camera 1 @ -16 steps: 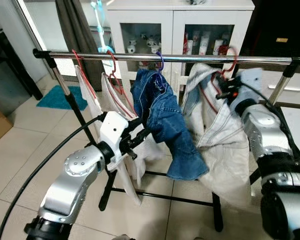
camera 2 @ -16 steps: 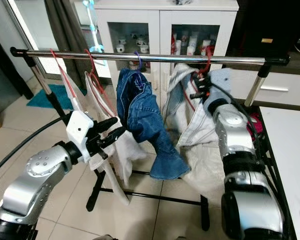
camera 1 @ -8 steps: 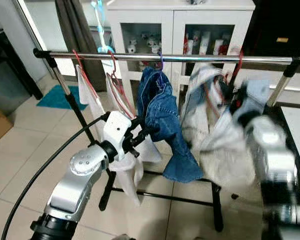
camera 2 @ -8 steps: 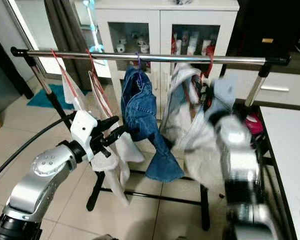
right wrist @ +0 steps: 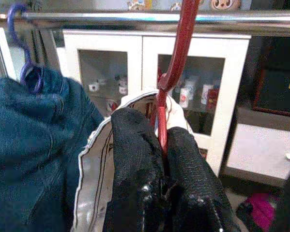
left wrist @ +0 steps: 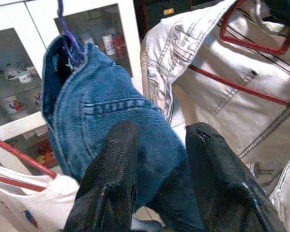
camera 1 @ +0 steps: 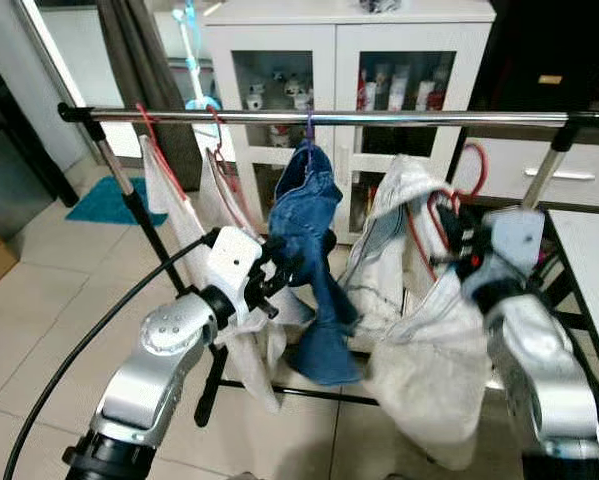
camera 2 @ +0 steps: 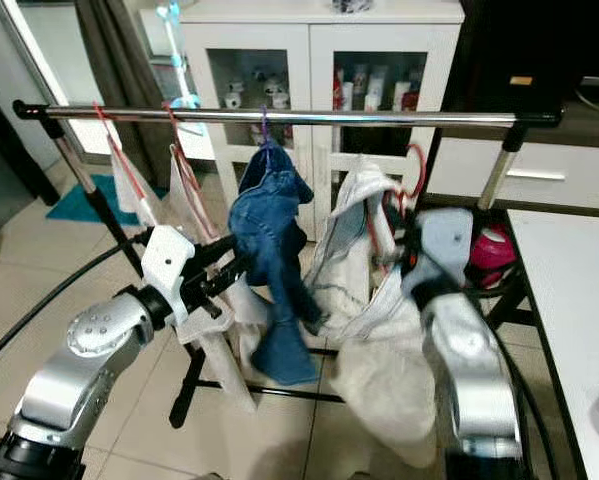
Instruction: Hang hanger
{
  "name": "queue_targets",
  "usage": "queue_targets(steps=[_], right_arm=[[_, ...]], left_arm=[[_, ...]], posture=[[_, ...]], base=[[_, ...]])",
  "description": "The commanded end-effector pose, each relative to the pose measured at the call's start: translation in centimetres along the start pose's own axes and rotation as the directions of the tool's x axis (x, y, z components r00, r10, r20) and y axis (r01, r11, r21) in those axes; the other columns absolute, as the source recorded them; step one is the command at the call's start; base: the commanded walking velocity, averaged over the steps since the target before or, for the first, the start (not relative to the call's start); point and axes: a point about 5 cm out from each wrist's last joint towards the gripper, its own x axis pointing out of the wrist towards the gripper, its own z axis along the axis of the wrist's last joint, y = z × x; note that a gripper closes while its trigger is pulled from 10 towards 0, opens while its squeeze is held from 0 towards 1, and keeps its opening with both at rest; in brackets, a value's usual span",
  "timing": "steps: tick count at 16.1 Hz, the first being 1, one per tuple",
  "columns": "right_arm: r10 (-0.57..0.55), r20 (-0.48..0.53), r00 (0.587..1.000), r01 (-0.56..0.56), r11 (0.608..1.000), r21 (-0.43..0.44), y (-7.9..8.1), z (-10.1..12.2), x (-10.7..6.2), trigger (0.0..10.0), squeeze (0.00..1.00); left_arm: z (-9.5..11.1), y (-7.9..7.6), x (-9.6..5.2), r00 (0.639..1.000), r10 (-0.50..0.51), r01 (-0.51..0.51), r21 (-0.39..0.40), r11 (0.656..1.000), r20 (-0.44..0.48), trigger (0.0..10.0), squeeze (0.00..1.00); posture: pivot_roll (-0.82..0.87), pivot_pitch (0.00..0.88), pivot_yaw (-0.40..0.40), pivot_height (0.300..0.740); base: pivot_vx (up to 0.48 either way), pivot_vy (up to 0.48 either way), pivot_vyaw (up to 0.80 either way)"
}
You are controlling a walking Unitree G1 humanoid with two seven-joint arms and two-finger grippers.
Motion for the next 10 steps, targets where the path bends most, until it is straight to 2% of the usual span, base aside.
queue_targets(steps=[1, 6, 10], right_arm=[[-0.015, 0.028, 1.000, 0.014, 1.000, 0.021, 0.2, 0.9, -0.4, 0.0, 0.00], [0.006, -0.051, 0.999, -0.003, 0.999, 0.049, 0.8, -0.4, -1.1, 0.0, 0.00], [0.024, -0.082, 0.996, -0.018, 0.997, 0.077, 1.3, -0.8, -1.1, 0.0, 0.00]], left_arm=[[-0.2, -0.1, -0.2, 1.000, 0.018, -0.018, 0.005, 1.000, -0.011, 10.0, 0.00], [-0.6, -0.5, -0.9, 0.999, 0.047, -0.047, -0.006, 0.999, -0.013, 10.0, 0.00], [-0.7, -0.5, -1.4, 0.998, 0.067, -0.067, -0.005, 0.998, -0.017, 10.0, 0.00]], posture=[[-0.15, 0.000, 0.062, 0.719], [-0.14, 0.000, 0.021, 0.719], [-0.12, 0.000, -0.003, 0.719]], base=[[-0.255, 0.000, 0.00], [-0.292, 0.000, 0.00], [-0.298, 0.000, 0.00]])
